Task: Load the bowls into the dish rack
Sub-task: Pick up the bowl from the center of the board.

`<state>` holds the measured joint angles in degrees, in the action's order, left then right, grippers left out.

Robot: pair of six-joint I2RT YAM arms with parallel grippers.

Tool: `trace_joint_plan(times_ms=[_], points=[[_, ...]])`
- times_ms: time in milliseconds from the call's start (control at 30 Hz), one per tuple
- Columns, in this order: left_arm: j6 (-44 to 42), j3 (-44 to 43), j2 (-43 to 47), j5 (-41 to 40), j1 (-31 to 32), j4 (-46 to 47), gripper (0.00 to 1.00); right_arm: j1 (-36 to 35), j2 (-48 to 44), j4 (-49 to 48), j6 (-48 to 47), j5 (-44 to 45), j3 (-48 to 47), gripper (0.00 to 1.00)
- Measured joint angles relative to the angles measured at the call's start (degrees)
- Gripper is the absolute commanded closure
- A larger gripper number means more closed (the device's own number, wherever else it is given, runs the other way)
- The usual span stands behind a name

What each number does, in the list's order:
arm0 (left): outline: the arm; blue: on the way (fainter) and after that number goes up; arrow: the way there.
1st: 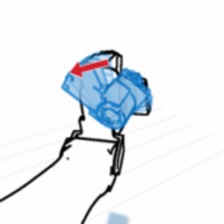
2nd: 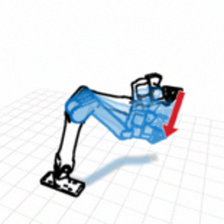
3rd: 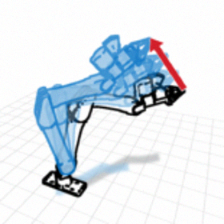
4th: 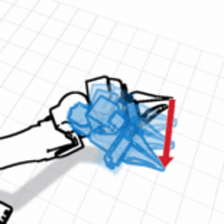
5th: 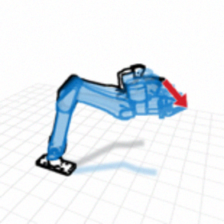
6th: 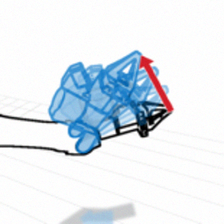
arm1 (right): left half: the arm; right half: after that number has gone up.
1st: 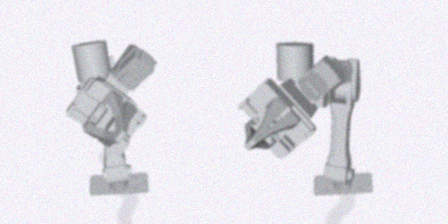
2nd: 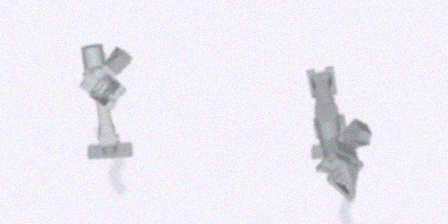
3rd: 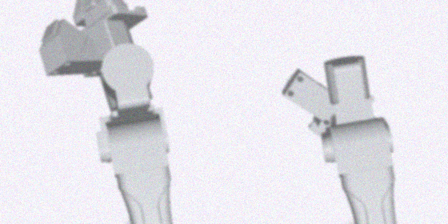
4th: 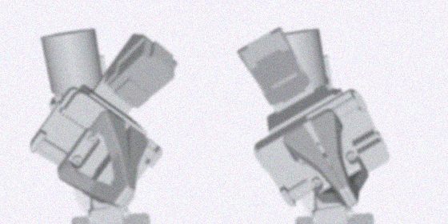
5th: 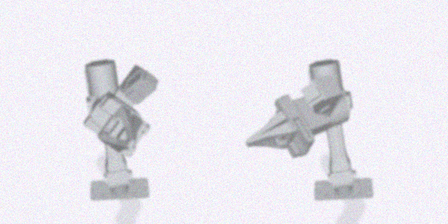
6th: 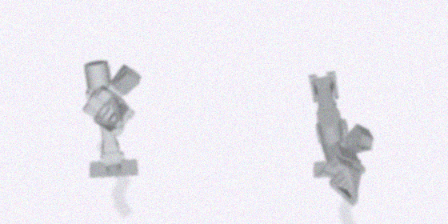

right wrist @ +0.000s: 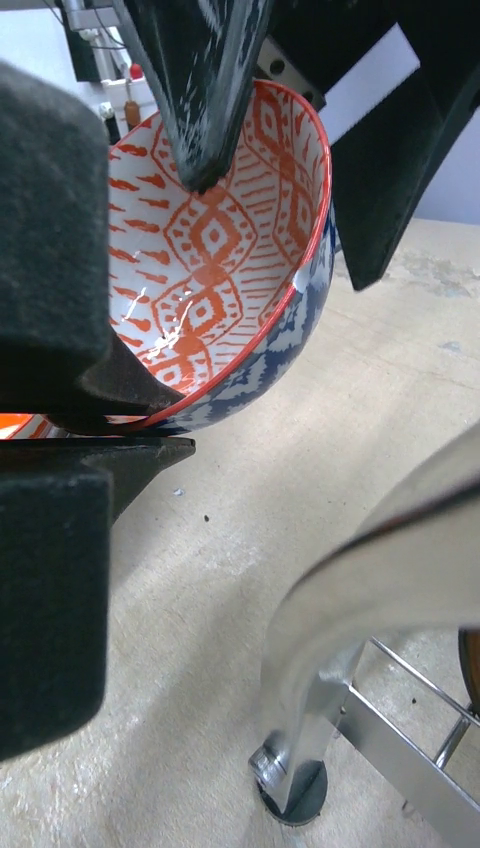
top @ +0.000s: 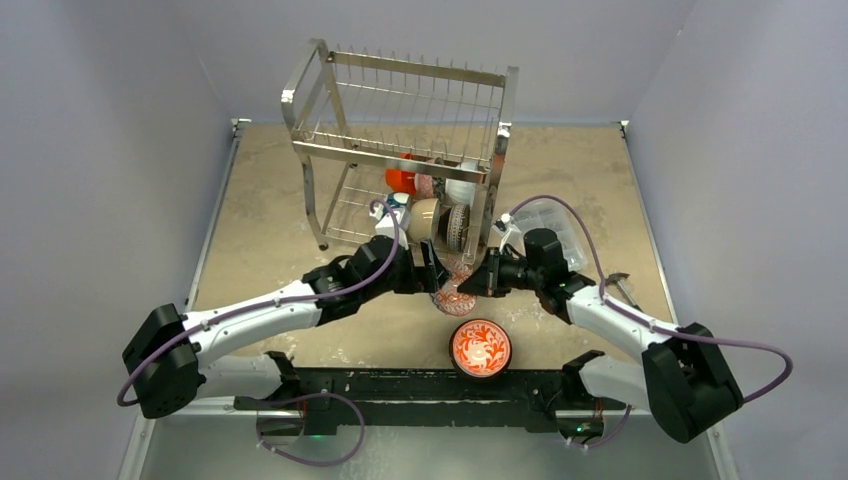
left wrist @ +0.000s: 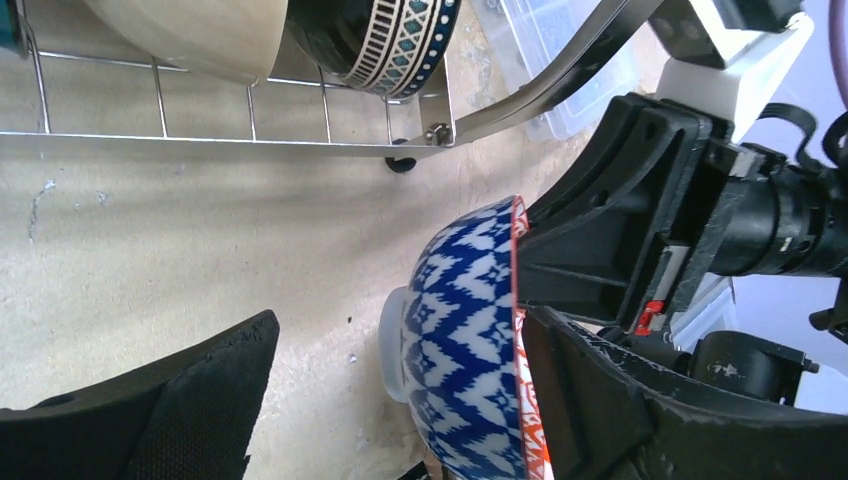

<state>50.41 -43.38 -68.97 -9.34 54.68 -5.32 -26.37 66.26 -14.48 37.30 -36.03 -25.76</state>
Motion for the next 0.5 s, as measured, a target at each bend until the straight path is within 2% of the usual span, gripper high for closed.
trace_joint_plan(times_ms=[200, 367, 500], points=[[1.29, 2.38, 0.0, 4.52, -2.38, 2.03, 0.02, -0.22, -1.57, 0.24, -0.9, 0.13, 0.0, 1.0], [4.37, 7.32, 0.42, 16.33, -9.49, 10.36, 0.01, -0.35, -1.86, -0.44, -0.83, 1.03, 0.31, 1.0], [6.29, 10.54, 2.03, 24.0, -12.24, 14.62, 0.03, -0.74, -1.95, -1.97, -0.61, 0.76, 2.01, 1.0]])
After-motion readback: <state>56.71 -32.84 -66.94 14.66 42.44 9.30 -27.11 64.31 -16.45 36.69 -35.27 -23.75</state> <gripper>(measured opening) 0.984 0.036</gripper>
